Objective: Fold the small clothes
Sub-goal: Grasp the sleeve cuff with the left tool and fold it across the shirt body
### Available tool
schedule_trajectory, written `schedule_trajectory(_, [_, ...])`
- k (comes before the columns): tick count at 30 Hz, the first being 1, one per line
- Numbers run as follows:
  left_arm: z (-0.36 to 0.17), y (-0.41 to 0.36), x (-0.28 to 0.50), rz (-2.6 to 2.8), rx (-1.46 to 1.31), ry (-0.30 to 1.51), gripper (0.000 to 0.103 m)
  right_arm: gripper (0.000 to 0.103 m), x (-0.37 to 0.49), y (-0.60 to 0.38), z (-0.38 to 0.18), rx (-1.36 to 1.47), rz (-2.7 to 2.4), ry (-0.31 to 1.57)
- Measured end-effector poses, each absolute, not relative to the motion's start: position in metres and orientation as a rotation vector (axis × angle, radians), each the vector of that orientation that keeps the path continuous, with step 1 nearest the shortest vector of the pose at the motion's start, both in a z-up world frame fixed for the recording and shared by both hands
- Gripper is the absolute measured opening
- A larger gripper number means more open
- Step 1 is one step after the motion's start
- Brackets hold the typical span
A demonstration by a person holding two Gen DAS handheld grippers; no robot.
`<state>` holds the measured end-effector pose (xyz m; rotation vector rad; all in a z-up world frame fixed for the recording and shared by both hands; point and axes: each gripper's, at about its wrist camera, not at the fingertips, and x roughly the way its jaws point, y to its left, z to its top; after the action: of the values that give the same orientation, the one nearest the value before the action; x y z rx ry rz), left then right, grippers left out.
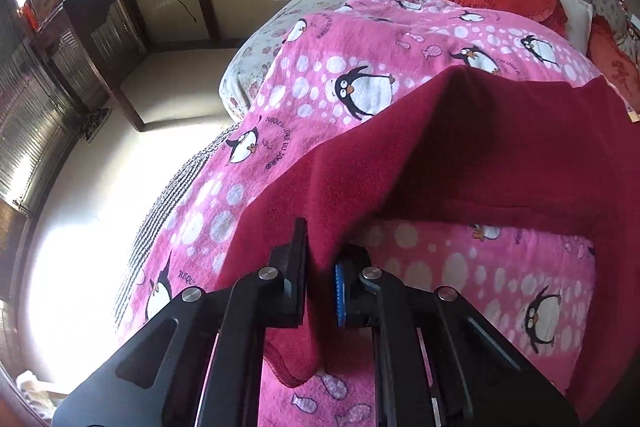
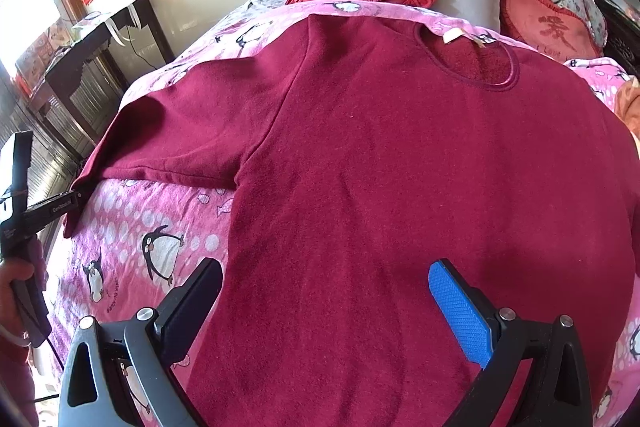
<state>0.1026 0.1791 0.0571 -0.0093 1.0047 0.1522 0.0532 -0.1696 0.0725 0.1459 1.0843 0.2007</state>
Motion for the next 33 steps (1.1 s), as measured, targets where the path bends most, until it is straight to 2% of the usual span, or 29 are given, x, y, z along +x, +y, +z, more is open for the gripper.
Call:
schedule_trajectory(11, [0.116, 0.107, 0.072, -0.051, -0.038, 0.966, 0.009, 0.102, 0.044, -0.2, 0.083, 0.225, 0.163, 1.054])
schedule_trajectory(20, [0.149, -0.014, 0.067, -0.359, -0.121, 0.984, 0.009, 0.102, 0.029, -0.251, 0.088, 0.278, 0.088, 1.025])
schedule_trajectory(26, [0.143, -0.089, 0.088, -0.439, -0.087, 1.003, 0.009, 0.102, 0.016, -0.294, 0.083, 0.309, 0.018, 1.026])
schedule_trajectory(33, [0.103, -0.161, 0.118, -0.499, 0.026, 1.059, 0.009, 0.102, 0.009, -0.333, 0.07, 0.359, -0.028, 1.035])
